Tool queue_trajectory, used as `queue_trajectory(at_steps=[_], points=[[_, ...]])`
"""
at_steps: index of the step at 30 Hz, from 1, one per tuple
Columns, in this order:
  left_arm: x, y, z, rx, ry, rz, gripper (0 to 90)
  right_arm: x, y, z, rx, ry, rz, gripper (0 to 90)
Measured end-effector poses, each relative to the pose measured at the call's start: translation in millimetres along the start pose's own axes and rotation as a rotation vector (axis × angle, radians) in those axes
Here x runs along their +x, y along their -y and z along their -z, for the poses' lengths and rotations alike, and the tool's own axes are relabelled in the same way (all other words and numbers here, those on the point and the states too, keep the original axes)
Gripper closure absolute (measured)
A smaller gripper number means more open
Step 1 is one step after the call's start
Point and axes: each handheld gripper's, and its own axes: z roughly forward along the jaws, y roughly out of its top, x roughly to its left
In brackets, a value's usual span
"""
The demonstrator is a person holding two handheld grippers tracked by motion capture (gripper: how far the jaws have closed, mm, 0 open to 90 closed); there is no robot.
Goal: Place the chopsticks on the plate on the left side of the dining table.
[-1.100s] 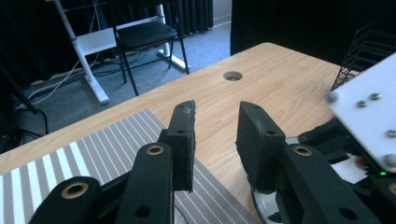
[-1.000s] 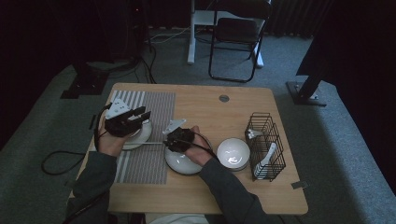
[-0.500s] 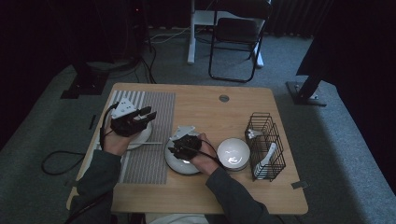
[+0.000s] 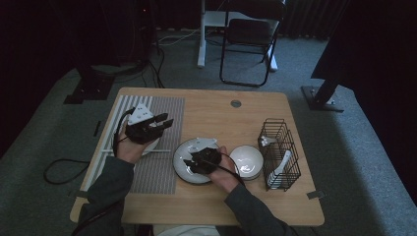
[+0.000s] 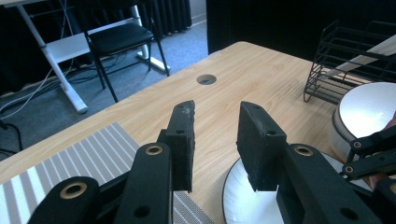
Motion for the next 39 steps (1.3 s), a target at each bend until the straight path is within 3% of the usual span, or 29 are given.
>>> queue_trajectory(at_steps=[16, 19, 33, 39], points=[[-9.7, -5.2, -12.1, 0.004, 0.041, -0.010, 66.8, -3.1, 25.7, 20.0, -0.010, 0.042, -0.061, 57.0], [-11.6, -6.0, -15.2, 0.005, 0.049, -0.013, 66.7, -2.9, 29.2, 24.3, -0.017, 0.074, -0.055, 56.6], [-22.7, -16.4, -28.6, 0.014, 0.083, -0.044, 66.2, -1.3, 48.0, 41.6, -0.031, 0.088, -0.085, 55.8], [-27.6, -22.4, -31.9, 0.007, 0.100, -0.056, 65.8, 3.5, 54.2, 45.3, -0.031, 0.107, -0.070, 55.5]])
